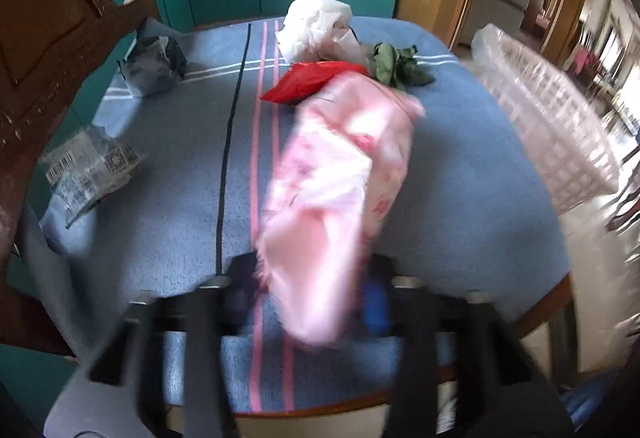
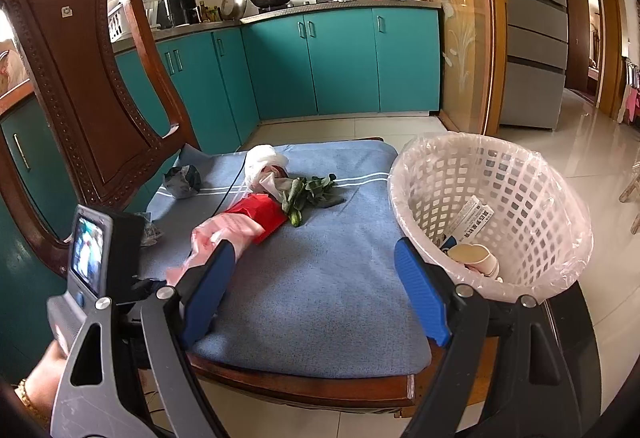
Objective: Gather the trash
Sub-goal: 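Grasp the pink plastic bag with the left tool while the right tool grasps the green vegetable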
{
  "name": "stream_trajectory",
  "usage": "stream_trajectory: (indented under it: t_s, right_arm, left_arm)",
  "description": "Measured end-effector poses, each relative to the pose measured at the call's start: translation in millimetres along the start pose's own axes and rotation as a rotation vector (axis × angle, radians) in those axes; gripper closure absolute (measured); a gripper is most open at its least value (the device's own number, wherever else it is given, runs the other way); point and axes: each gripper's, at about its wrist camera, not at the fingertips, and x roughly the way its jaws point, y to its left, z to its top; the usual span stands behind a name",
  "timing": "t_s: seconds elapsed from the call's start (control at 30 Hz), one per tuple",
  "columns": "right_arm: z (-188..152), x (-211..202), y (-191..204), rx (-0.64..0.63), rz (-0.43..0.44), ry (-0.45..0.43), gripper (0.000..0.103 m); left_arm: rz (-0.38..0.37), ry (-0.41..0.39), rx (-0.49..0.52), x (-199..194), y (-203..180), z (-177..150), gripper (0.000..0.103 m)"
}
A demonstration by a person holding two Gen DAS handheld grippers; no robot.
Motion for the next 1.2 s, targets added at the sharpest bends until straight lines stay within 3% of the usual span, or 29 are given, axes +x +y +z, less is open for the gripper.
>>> stream_trajectory:
  t_s: [0.13,0.3,0.43,0.5,0.7,0.87,1.03,1.1,1.17,1.2]
  right_arm:
    - [-2.1,5.0,0.3,-0.015,-0.010,0.010,0.023]
    - [-1.9,22.3,0.3,-0.022,-0.016,0.050,0.023]
    - [2.4,51.5,10.2,-0.066,-0.036,0.094,0.023]
    - [4.8,72.3,15.1,-0.101,-0.053,0.125,0.024]
    - [14.5,144.8,15.9,-0.111,-0.083,0.231,0.040]
    - [12.6,187.1,27.6,-0.142,-0.091,0.313,0.058]
    - [22.7,205.3,36.9,-0.154,-0.083,0.313,0.065]
    - [24.2,209.1,39.8,-0.157,-0.078,0.309,0.072]
    - [24.7,210.4,43.3,-0.158,-0.057,0.307,0.094]
    - [25.2,210.6,44.2,-0.161,-0.053,0.308,0.095]
  left_arm:
    - [-0.032,-0.117,-0.051,-38.7,7.7,3.2,0.082]
    - [-0.083,-0.344,-0.157,-118.1,27.3,-5.0,0.083]
    - [-0.059,-0.450,-0.182,-148.6,40.5,-6.4,0.083]
    - [-0.051,-0.463,-0.192,-151.8,44.7,-6.3,0.083]
    - [-0.043,-0.446,-0.192,-141.8,52.2,-7.0,0.083]
    - [-0.055,-0.435,-0.200,-138.7,61.8,-6.2,0.083]
    - [-0.053,-0.425,-0.215,-138.2,67.8,-4.2,0.082]
    - [-0.052,-0.416,-0.216,-138.8,64.9,-5.9,0.082]
    - [-0.052,-0.408,-0.211,-137.9,63.7,-6.3,0.082]
    - [-0.049,-0.407,-0.209,-138.3,62.7,-6.5,0.082]
